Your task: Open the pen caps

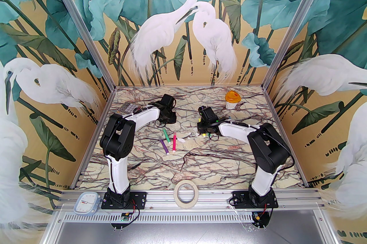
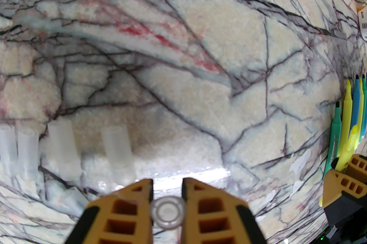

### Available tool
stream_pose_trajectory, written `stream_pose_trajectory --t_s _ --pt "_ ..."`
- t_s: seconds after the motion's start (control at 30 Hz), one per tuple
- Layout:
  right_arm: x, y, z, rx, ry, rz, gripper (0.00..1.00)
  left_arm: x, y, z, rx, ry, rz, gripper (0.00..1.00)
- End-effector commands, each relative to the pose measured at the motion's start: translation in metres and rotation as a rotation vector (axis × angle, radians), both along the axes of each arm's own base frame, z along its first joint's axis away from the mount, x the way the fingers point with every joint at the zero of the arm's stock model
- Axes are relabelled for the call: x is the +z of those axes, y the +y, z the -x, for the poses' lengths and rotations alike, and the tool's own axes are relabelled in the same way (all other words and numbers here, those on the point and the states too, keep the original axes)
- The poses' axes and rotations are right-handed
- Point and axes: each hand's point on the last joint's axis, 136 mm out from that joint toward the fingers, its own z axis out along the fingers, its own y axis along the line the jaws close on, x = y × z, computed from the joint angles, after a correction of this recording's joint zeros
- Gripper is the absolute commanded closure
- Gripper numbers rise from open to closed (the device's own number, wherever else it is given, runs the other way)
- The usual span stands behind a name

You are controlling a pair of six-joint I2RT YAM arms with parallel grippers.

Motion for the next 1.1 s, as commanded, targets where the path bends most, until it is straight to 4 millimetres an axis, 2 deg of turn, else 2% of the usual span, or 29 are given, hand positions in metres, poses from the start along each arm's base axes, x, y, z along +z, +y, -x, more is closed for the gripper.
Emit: stream_pose_trajectory --t_s 0.0,0.3,0.73,0.9,1.07 --pt "-0.003 0.002 -0.003 -0.019 0.022 -0.01 0.93 -0.01 -0.001 -0.005 -0.017 0.017 -0.03 0.86" --pt "-0.01 -0.003 -0.001 -0.024 0.034 0.019 0.89 -0.023 -0.006 -0.005 -0.033 0.05 -0.029 0.81" --pt "-0.015 -0.004 0.0 -0.021 0.049 0.029 0.81 -0.03 -0.006 -0.004 -0.042 0.073 -0.035 0.68" --pt "-0.012 -0.004 0.001 -0.022 0.049 0.027 0.76 -0.026 -0.008 -0.003 -0.046 0.071 -0.023 0.66" --pt "-0.007 -0.003 0.002 -0.016 0.041 0.025 0.72 -0.009 -0.015 -0.002 -0.057 0.043 0.032 0.6"
